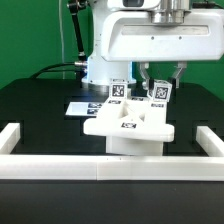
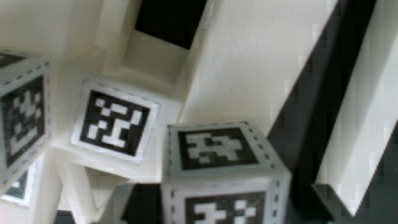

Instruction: Assemble chair

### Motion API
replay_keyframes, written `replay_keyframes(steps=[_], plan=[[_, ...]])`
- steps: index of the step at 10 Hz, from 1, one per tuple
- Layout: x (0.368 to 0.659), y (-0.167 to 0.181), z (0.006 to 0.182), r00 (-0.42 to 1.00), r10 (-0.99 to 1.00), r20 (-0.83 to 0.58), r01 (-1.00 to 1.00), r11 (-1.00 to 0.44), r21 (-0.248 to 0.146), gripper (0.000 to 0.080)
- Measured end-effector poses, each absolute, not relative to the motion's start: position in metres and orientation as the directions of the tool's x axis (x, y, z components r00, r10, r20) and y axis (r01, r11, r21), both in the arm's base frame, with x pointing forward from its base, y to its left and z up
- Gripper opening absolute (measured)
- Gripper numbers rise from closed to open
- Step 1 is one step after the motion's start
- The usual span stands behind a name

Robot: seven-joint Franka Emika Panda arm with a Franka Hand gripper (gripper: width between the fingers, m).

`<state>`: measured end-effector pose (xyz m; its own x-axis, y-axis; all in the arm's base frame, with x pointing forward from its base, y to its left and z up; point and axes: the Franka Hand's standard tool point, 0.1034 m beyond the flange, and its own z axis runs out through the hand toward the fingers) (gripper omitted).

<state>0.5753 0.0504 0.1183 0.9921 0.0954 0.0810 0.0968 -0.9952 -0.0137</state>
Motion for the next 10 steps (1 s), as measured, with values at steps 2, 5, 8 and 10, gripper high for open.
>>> replay_keyframes(steps=[2,5,8,10], plan=[[0.5753,0.047,0.1184,0.992,-0.096,0.076,-0.094,-0.995,-0.032,0.0284],[0.5762,0.0454,0.1182,0.928,-0.367,0.069,-0.363,-0.93,-0.062,0.0284],[0.5781,0.0473,0.1179,0.805,-0.588,0.072,-0.583,-0.808,-0.085,0.0285],[0.578,0.0495,0.118,0.698,-0.714,0.056,-0.708,-0.7,-0.097,0.0285]])
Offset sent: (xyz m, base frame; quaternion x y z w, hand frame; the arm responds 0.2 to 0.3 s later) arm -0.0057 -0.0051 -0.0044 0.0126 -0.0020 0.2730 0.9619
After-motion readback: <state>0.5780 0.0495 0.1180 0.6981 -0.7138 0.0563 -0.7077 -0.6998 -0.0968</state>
